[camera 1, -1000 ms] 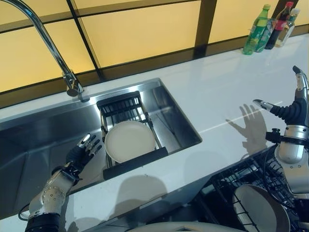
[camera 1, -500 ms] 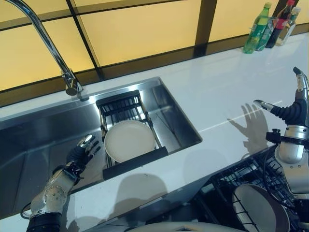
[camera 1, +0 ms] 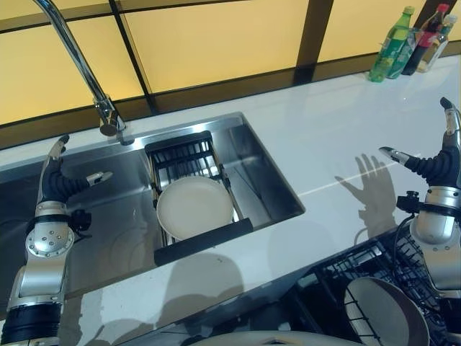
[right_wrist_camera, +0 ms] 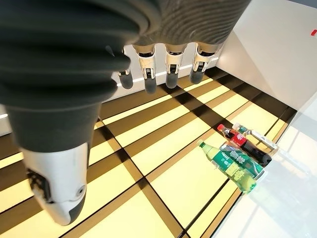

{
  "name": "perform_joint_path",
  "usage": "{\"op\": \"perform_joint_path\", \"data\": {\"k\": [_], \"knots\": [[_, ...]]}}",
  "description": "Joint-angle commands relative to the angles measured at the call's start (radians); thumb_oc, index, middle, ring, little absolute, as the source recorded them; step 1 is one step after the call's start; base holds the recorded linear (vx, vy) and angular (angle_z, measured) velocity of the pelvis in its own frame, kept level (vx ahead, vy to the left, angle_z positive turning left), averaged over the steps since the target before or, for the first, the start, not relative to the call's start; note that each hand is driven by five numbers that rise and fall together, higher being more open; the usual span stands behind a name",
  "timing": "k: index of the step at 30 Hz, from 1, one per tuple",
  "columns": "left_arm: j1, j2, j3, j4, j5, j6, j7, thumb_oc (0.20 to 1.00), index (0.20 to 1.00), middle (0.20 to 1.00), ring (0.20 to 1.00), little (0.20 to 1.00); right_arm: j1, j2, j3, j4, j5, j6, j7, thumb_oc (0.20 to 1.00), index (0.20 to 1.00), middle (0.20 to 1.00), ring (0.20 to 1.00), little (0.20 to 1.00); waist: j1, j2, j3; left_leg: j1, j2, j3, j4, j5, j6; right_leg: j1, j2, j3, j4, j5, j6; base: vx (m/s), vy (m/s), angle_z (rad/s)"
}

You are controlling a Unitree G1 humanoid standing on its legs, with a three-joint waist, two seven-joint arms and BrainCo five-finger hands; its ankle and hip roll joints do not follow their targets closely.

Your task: Pick up plates and place into dishwasher.

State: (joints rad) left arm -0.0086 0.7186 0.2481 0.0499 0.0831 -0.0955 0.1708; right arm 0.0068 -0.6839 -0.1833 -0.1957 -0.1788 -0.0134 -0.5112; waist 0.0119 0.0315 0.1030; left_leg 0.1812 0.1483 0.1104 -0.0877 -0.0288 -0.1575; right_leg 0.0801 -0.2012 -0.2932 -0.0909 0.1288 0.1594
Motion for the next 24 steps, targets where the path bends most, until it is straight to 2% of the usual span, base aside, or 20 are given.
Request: {"op": "perform_joint_path", "data": {"k": [1, 5, 17, 20, 24], "knots": [[-0.093, 0.123, -0.071, -0.057, 0.118, -0.134, 0.041, 1.000, 1.000, 1.000, 1.000, 1.000, -0.016, -0.052, 0.027, -0.057, 0.018, -0.012, -0.022, 1.000, 1.000, 1.000, 1.000, 1.000, -0.036, -0.024, -0.063, -0.072, -0.062, 0.077, 0.011, -0.004, 0.073, 0.015, -0.003, 0.053, 0.050, -0.123, 0.020, 0.00, 0.000, 0.00], [-0.137, 0.174, -0.141, -0.069, 0.185, -0.193, 0.043, 1.000, 1.000, 1.000, 1.000, 1.000, -0.020, -0.057, 0.047, -0.047, 0.014, -0.015, -0.029, 1.000, 1.000, 1.000, 1.000, 1.000, -0.057, -0.018, -0.063, -0.063, -0.061, 0.092, 0.009, -0.007, 0.075, 0.011, -0.001, 0.068, 0.050, -0.120, 0.024, 0.03, -0.005, -0.07], [-0.172, 0.206, -0.262, 0.006, 0.178, -0.176, -0.073, 1.000, 1.000, 1.000, 1.000, 1.000, -0.012, -0.077, 0.049, -0.040, 0.026, -0.023, -0.015, 1.000, 1.000, 1.000, 1.000, 1.000, -0.092, -0.008, -0.054, -0.047, -0.055, 0.117, 0.011, -0.009, 0.082, 0.001, 0.007, 0.099, 0.061, -0.121, 0.028, 0.03, 0.008, -0.11], [-0.188, 0.207, -0.307, 0.054, 0.134, -0.138, -0.153, 1.000, 1.000, 1.000, 1.000, 1.000, -0.030, -0.098, 0.059, -0.037, 0.036, -0.012, -0.005, 1.000, 1.000, 1.000, 1.000, 1.000, -0.097, -0.006, -0.039, -0.048, -0.054, 0.121, 0.015, -0.007, 0.084, -0.005, 0.010, 0.110, 0.068, -0.122, 0.028, 0.07, 0.056, -0.09], [-0.199, 0.194, -0.343, 0.114, 0.139, -0.072, -0.193, 1.000, 1.000, 1.000, 1.000, 1.000, -0.045, -0.114, 0.070, -0.029, 0.040, -0.005, -0.003, 1.000, 1.000, 1.000, 1.000, 1.000, -0.098, -0.004, -0.026, -0.053, -0.053, 0.120, 0.016, -0.005, 0.085, -0.011, 0.010, 0.115, 0.070, -0.121, 0.027, 0.03, 0.041, -0.01]]}}
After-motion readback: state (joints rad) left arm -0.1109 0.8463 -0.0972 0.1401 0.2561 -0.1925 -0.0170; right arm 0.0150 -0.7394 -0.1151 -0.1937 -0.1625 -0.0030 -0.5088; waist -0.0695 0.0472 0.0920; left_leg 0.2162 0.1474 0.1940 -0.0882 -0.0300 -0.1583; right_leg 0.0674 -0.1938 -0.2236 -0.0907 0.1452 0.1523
